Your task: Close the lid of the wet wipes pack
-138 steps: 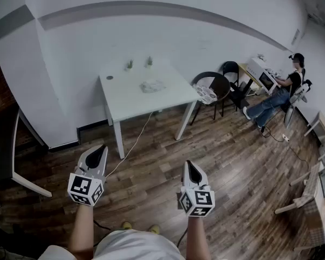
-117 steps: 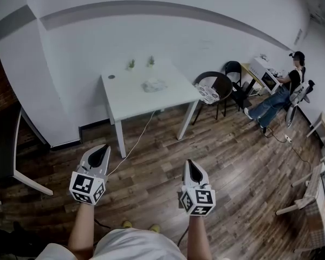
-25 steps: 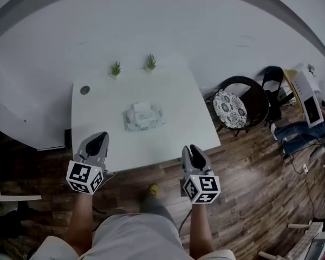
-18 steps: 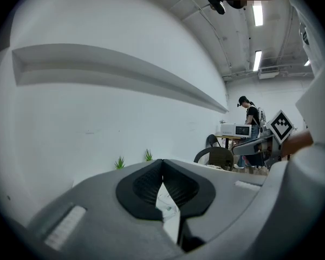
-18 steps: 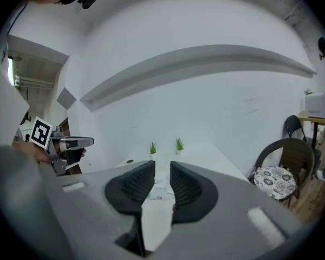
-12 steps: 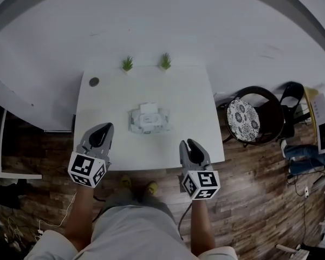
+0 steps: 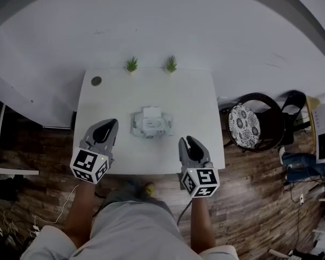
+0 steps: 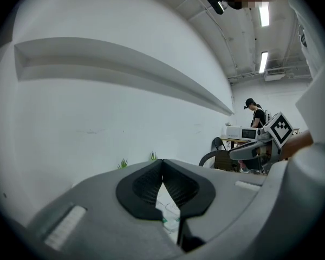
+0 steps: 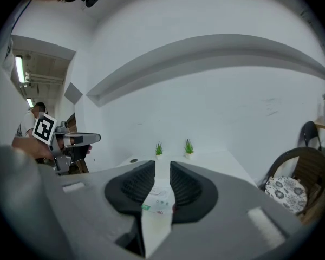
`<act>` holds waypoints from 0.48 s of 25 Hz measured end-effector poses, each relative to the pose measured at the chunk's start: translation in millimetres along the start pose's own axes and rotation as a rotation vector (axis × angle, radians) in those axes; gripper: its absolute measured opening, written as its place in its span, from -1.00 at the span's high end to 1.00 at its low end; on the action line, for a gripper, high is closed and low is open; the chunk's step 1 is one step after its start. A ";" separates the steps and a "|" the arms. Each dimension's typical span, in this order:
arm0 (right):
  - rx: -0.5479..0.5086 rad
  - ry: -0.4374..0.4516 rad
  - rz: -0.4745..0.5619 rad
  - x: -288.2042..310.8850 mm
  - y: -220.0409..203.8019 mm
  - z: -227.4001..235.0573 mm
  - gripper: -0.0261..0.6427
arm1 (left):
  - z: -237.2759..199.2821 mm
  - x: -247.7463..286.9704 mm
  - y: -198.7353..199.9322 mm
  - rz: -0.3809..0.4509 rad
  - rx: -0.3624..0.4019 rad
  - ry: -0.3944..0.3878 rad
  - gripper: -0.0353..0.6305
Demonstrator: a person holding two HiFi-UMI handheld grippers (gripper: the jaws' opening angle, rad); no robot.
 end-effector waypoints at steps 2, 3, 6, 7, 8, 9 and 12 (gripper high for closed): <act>-0.004 0.005 -0.007 11.6 2.2 -1.3 0.65 | -8.4 7.5 -2.5 -0.003 -0.008 -0.002 0.88; -0.005 0.007 -0.012 17.4 2.5 -1.6 0.65 | -12.2 11.1 -4.2 -0.005 -0.012 -0.004 0.88; -0.002 0.014 -0.021 36.1 3.6 -1.9 0.65 | -24.8 22.3 -9.3 -0.011 -0.027 -0.003 0.88; -0.002 0.016 -0.023 42.3 3.7 -2.3 0.65 | -29.0 25.7 -11.2 -0.014 -0.032 -0.002 0.88; -0.003 0.018 -0.028 48.2 3.5 -3.0 0.65 | -32.9 28.7 -13.1 -0.017 -0.036 -0.001 0.88; -0.004 0.021 -0.035 53.9 2.9 -3.9 0.65 | -36.5 31.4 -15.0 -0.020 -0.040 0.000 0.88; -0.006 0.026 -0.058 69.0 -1.1 -6.9 0.65 | -46.6 38.7 -23.8 -0.033 -0.057 -0.003 0.88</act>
Point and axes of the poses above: the fingertips, and each gripper's own axes: x forward along the fingers, z to its right, y out of its top, the point moved 8 cm from there along -x, backward along the fingers, and after that the axes turned 6 degrees about -y, right-handed, at the moved point
